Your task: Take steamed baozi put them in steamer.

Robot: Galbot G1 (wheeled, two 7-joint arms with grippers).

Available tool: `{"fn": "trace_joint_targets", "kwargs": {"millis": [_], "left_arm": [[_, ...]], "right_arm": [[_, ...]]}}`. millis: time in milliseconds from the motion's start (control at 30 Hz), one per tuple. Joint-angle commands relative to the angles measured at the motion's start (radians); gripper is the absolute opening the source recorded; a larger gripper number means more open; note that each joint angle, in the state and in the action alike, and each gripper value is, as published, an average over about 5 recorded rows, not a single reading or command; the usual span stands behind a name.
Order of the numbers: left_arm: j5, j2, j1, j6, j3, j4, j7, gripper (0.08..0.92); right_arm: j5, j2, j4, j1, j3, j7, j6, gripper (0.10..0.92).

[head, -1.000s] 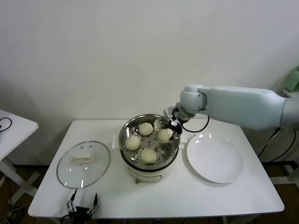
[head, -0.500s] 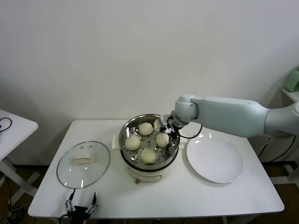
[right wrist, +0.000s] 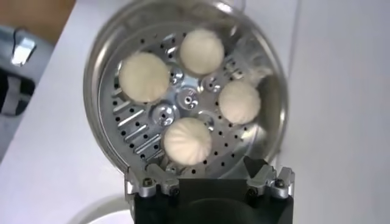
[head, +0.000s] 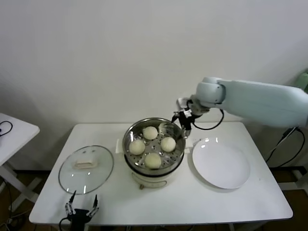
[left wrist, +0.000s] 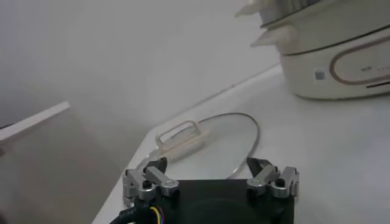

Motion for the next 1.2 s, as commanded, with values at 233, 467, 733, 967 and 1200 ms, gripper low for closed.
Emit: {"fn": "trace_joint_targets", "kwargs": {"millis": [233, 467, 733, 967, 1200], "left_arm": [[-0.027, 0.019, -0.025, 0.0, 0.0, 0.007, 0.0, 0.823], [-0.03, 0.023, -0.042, 0.004, -0.003, 0.007, 0.001, 0.823], [-0.034, 0.029, -0.043, 0.004, -0.008, 0.003, 0.0, 0.823], [-0.032, 0.032, -0.052, 0.006, -0.008, -0.001, -0.005, 0.823], [0.114, 0.047, -0.085, -0.011, -0.042, 0.003, -0.107, 0.823]], "right_arm": [[0.049, -0.636, 0.378, -0.872, 0.834, 0.757, 0.171, 0.823], [0.101, -0.556, 0.397, -1.73, 1.683, 0.811, 0.284, 0.823], [0.003, -0.294, 0.454, -2.268, 2.174, 0.738, 0.345, 0.823], [-0.041, -0.04, 0.412, -2.478, 2.259, 0.664, 0.513, 0.823], [-0.037, 0.086, 0.342, -2.527, 2.211, 0.639, 0.642, 0.823]]}}
